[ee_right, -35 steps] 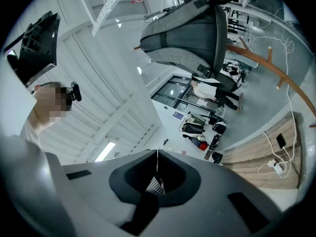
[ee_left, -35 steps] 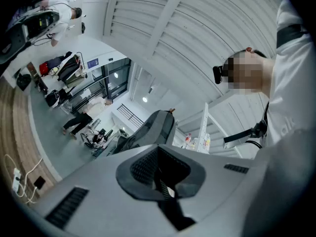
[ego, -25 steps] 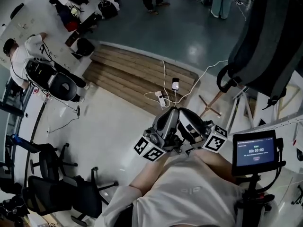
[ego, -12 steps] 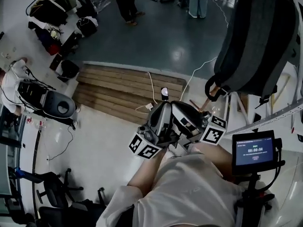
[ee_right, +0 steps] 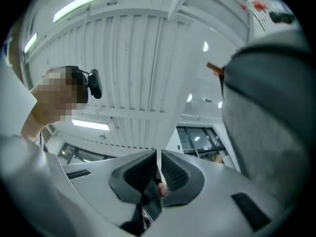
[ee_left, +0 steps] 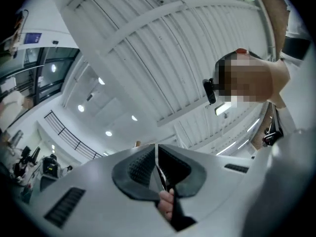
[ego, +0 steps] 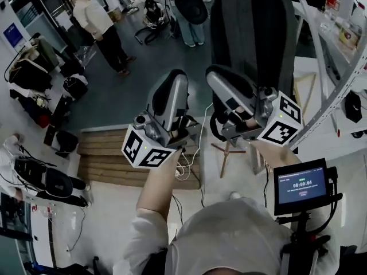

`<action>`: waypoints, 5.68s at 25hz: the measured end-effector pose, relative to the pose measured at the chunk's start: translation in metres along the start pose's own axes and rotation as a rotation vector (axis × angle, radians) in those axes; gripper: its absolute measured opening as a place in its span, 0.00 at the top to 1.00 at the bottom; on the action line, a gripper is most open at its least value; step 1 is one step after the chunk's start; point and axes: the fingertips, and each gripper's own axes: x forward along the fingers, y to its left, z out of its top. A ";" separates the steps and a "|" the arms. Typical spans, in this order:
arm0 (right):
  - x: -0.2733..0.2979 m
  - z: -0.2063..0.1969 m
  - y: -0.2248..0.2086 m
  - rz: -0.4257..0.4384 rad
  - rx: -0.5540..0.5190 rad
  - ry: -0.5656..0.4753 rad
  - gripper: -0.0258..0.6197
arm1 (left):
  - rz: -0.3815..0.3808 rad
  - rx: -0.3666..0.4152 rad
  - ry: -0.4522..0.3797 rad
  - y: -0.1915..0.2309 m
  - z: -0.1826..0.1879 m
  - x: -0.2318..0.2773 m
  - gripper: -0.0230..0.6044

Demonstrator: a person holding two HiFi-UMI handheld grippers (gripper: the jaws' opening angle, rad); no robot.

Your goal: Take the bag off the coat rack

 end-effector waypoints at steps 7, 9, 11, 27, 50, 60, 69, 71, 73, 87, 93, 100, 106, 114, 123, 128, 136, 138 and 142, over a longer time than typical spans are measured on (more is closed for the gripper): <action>-0.039 0.159 -0.062 -0.236 -0.472 0.052 0.93 | -0.157 0.256 0.206 0.008 -0.010 0.140 0.84; -0.041 0.191 -0.078 -0.312 -0.569 0.097 0.91 | -0.169 0.314 0.278 0.015 -0.018 0.173 0.77; -0.038 0.216 -0.095 -0.384 -0.677 0.160 0.88 | -0.162 0.380 0.334 0.026 -0.024 0.203 0.76; 0.004 0.218 -0.192 -0.474 -0.666 0.659 0.71 | -0.157 0.322 0.708 0.067 -0.074 0.294 0.68; 0.002 0.214 -0.183 -0.578 -0.768 0.705 0.89 | -0.035 0.403 0.720 0.053 -0.081 0.291 0.89; 0.006 0.238 -0.164 -0.586 -0.697 0.590 0.89 | -0.049 0.379 0.706 0.034 -0.056 0.294 0.89; 0.017 0.254 -0.110 -0.518 -0.749 0.489 0.89 | -0.088 0.436 0.619 -0.004 -0.016 0.284 0.89; 0.017 0.248 -0.096 -0.490 -0.767 0.479 0.89 | -0.095 0.425 0.608 -0.012 -0.011 0.273 0.89; 0.015 0.237 -0.082 -0.464 -0.798 0.479 0.89 | -0.101 0.395 0.596 -0.020 -0.008 0.258 0.89; -0.029 0.064 -0.023 -0.222 -0.587 0.559 0.89 | 0.142 0.386 0.709 -0.037 -0.043 0.069 0.89; -0.025 -0.026 0.007 -0.080 -0.480 0.565 0.89 | 0.368 0.465 0.779 -0.035 -0.035 -0.027 0.89; -0.002 -0.189 0.037 0.172 -0.396 0.608 0.89 | 0.685 0.492 0.821 0.000 -0.032 -0.183 0.89; 0.005 -0.295 0.074 0.334 -0.289 0.618 0.89 | 0.923 0.545 0.871 0.003 -0.028 -0.295 0.89; 0.017 -0.367 0.146 0.495 -0.198 0.615 0.89 | 1.110 0.544 0.887 -0.025 0.005 -0.386 0.89; 0.026 -0.372 0.173 0.570 -0.197 0.605 0.89 | 1.170 0.580 0.865 -0.039 0.027 -0.399 0.89; 0.028 -0.376 0.174 0.571 -0.224 0.632 0.89 | 1.183 0.558 0.845 -0.039 0.029 -0.403 0.89; 0.024 -0.382 0.169 0.556 -0.220 0.648 0.89 | 1.186 0.540 0.839 -0.035 0.024 -0.404 0.89; 0.021 -0.382 0.167 0.549 -0.204 0.649 0.89 | 1.185 0.521 0.832 -0.035 0.020 -0.402 0.89; 0.015 -0.385 0.163 0.562 -0.186 0.645 0.89 | 1.172 0.495 0.823 -0.035 0.011 -0.402 0.89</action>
